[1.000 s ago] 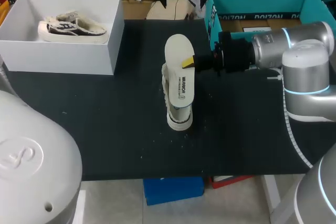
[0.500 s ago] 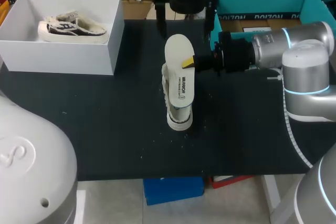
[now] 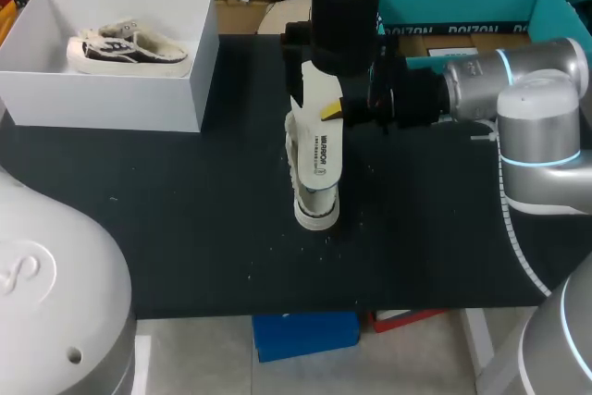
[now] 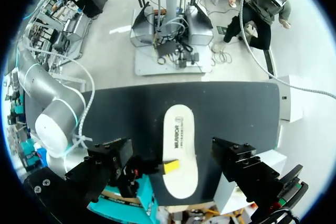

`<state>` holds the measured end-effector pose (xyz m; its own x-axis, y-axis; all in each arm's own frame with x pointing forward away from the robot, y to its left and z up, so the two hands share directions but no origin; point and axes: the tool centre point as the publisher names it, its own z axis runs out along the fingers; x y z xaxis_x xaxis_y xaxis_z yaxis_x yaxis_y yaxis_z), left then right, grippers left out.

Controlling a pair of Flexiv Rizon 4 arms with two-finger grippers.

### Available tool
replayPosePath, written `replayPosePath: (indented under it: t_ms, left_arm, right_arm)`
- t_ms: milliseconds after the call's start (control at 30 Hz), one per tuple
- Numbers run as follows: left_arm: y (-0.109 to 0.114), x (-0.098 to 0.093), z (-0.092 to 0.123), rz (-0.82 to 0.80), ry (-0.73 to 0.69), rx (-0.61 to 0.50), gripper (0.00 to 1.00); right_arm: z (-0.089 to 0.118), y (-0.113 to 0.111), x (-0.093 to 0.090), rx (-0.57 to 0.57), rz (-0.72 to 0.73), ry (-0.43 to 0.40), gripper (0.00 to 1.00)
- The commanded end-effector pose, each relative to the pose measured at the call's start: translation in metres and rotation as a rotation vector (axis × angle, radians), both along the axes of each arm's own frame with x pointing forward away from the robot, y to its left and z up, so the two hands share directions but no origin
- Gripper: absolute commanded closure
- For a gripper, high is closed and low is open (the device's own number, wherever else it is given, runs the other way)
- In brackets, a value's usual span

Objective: Take the shoe out of the shoebox, open the shoe tongue, remove and reinsert the insole, then place the shoe into the shoebox

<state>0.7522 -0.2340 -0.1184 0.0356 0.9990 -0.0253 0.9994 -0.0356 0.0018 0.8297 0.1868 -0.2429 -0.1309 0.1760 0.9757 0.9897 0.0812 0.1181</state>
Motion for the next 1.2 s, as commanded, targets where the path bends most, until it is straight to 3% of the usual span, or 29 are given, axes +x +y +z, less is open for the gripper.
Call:
replayPosePath:
  t_ms: [33,167,333,533,600,1200]
  left_arm:
    - [0.007,-0.005,-0.002,0.005,-0.035,-0.045,0.00]
    - [0.015,-0.006,0.005,-0.008,-0.056,-0.240,0.00]
    - [0.040,-0.007,0.012,-0.025,-0.137,-0.661,0.00]
    - [0.061,-0.002,0.003,-0.099,-0.131,-1.007,0.00]
    - [0.069,0.001,-0.003,-0.134,-0.064,-1.244,0.00]
    - [0.069,0.001,-0.003,-0.134,-0.064,-1.244,0.00]
  right_arm:
    - [-0.001,0.001,-0.001,0.000,-0.002,-0.001,1.00]
    - [-0.001,0.001,-0.001,0.000,-0.002,-0.001,1.00]
    - [-0.001,0.001,-0.001,0.000,-0.002,-0.001,1.00]
    - [-0.001,0.001,-0.001,0.000,-0.002,-0.001,1.00]
    - [-0.001,0.001,-0.001,0.000,-0.002,-0.001,1.00]
    - [-0.001,0.001,-0.001,0.000,-0.002,-0.001,1.00]
